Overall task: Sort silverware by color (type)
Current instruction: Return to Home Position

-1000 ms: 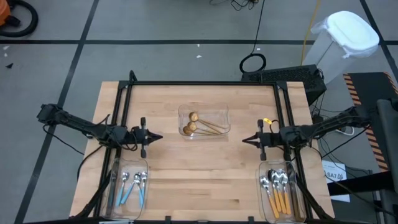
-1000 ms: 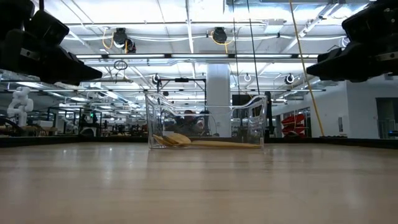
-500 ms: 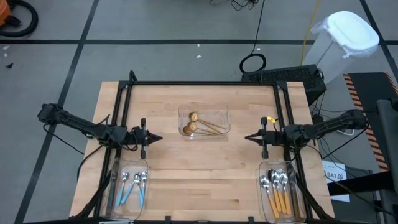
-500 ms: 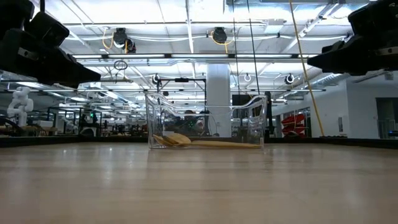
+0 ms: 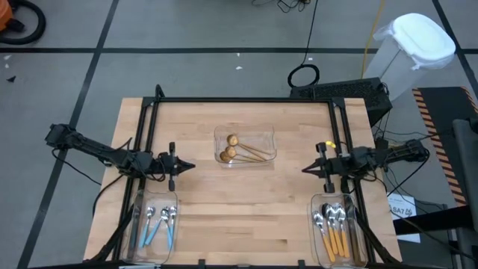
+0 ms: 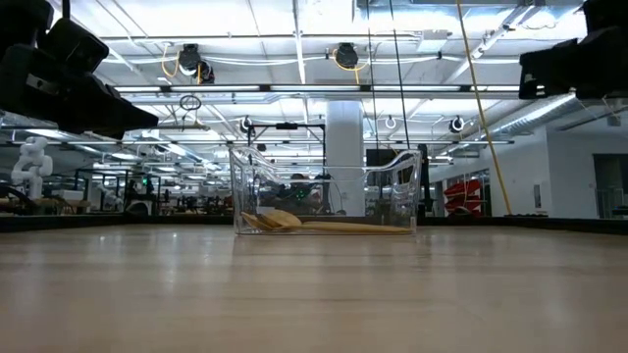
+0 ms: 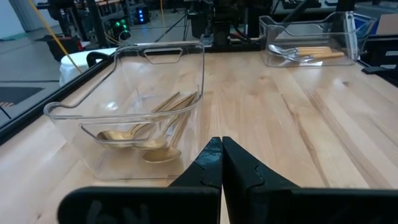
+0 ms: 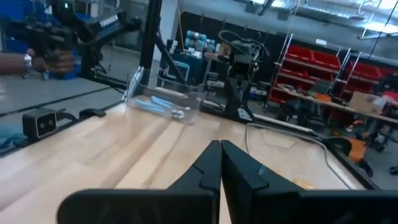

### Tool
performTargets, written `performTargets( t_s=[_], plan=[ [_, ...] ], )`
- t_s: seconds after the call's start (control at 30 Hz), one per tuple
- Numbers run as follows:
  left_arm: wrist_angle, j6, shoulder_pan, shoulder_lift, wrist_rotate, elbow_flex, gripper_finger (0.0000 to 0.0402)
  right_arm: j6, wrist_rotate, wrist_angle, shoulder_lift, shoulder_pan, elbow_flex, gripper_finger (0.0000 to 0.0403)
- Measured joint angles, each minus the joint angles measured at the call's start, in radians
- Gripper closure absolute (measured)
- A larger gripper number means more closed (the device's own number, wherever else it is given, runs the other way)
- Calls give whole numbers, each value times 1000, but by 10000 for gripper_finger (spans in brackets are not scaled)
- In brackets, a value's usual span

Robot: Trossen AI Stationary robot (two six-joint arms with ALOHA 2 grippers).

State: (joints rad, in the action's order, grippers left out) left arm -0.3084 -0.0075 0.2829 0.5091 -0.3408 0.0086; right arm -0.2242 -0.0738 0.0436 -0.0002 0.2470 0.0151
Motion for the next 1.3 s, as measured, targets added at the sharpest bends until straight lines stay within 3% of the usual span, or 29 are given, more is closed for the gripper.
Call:
performTargets(
  t_s=[0.27,0.57,0.83,1.0,1.3],
  plan=[
    [-43,3,0,0,5,0,401,-12,7,-12,7,-82,0,399],
    [-40,2,0,0,8,0,401,8,129,-21,6,-235,0,399],
    [-43,62,0,-11,32,0,401,27,154,-18,21,-255,0,399],
    [-45,149,-16,-124,72,0,401,63,149,-18,28,-255,0,399],
    [249,90,-55,-424,83,0,401,62,149,-17,29,-255,0,399]
  ],
)
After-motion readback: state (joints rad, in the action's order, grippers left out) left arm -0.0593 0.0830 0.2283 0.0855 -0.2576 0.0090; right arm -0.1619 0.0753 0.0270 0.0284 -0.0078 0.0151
